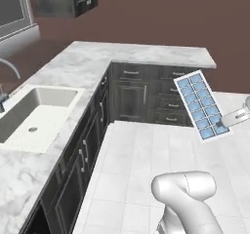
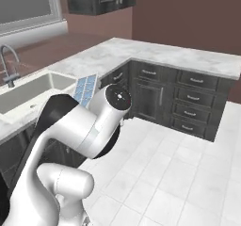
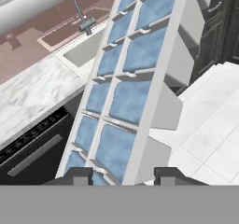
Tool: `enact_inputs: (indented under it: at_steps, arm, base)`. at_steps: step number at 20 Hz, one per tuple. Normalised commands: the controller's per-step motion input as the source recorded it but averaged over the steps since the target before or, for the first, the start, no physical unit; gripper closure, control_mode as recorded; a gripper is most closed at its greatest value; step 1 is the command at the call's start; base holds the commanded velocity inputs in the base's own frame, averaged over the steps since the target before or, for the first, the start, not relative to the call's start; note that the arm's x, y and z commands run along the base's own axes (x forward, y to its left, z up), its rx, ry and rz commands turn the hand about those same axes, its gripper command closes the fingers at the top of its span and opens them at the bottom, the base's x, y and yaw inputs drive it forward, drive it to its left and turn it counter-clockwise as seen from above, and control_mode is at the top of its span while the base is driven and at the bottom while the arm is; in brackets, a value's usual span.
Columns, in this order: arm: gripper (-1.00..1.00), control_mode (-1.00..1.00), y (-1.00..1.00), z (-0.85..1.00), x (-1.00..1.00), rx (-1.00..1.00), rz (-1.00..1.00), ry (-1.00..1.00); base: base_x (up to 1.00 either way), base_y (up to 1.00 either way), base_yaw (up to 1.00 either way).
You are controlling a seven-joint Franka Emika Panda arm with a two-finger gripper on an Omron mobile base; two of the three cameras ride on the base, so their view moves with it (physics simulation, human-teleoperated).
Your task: The ice cube tray has been filled with water. Take the tray and place it in the freezer to make ice. Close the freezer door after placing the tray.
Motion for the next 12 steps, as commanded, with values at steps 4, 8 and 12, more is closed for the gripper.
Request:
enact_inputs:
  at_steps: [4,8,12]
  arm:
    - [1.0,1.0,0.0,0.0,0.0,0.0,0.0,0.0]
    - [1.0,1.0,0.0,0.0,0.0,0.0,0.0,0.0]
    - [1.0,1.0,0.0,0.0,0.0,0.0,0.0,0.0]
  base:
    - [0.0,0.0,-0.37]
    - [0.0,0.0,-0.38]
    - [0.0,0.0,-0.4]
